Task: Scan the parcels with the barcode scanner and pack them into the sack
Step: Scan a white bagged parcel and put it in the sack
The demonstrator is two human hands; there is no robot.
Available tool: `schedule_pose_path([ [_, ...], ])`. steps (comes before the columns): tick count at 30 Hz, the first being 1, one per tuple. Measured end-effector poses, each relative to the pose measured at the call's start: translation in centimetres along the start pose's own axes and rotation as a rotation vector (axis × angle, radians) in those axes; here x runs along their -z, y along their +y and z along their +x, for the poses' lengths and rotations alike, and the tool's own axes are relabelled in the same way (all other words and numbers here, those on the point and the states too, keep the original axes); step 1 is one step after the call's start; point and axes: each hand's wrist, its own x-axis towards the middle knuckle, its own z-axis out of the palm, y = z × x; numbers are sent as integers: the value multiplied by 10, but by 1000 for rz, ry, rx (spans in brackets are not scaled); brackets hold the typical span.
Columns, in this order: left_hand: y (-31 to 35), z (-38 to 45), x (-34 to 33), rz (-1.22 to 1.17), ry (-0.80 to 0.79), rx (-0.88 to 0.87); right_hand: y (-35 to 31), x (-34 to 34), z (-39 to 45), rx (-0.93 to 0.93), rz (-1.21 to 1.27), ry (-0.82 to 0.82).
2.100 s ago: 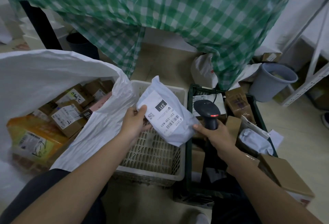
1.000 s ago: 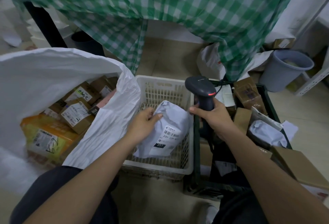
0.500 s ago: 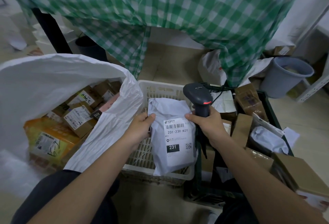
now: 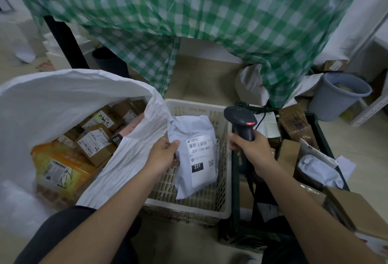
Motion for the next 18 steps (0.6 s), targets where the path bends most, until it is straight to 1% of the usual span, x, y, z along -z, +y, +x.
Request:
schedule_pose_path([
  [3, -3, 6, 0, -36, 17, 30, 3, 17, -9, -66, -126, -146],
  [5, -5, 10, -1, -54, 2, 46, 8, 26, -17, -75, -230, -243],
  [7, -6, 12, -4, -63, -26, 48, 14, 33, -24, -60, -279, -306],
  [13, -5, 9, -16, -176, -55, 62, 15, 36, -42, 45, -304, -369],
  [18, -6, 11, -23, -242, -58, 57, 11, 36, -48, 100, -345, -388],
])
